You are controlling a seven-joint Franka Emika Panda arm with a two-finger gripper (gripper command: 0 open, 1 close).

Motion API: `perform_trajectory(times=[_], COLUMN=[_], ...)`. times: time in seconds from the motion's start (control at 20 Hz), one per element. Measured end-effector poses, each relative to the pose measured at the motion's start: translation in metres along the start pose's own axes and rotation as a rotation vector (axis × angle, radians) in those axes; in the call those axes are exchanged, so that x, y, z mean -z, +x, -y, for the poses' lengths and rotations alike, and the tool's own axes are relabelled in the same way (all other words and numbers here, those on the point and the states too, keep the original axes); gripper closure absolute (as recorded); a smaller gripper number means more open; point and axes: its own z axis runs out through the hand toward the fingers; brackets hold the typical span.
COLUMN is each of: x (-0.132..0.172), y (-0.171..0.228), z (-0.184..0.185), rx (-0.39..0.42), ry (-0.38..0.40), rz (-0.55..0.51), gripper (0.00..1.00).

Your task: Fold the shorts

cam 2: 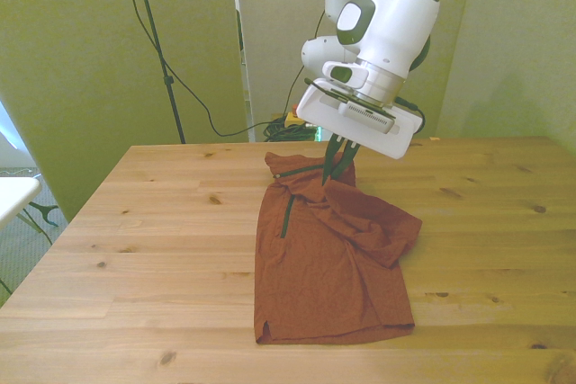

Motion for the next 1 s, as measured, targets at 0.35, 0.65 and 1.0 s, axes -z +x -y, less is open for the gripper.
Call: perform_trajectory(times=[0.35, 0.65, 1.0], x=[-0.025, -0.050, -0.061], y=[0.089, 0.133, 0.161], z=[0.004, 0.034, 0.066], rx=[-0.063, -0.066, -0.074], ry=[-0.008, -0.024, -0.002], rz=[0.114, 0.151, 0.194], gripper=[1.00, 1.00, 1.00])
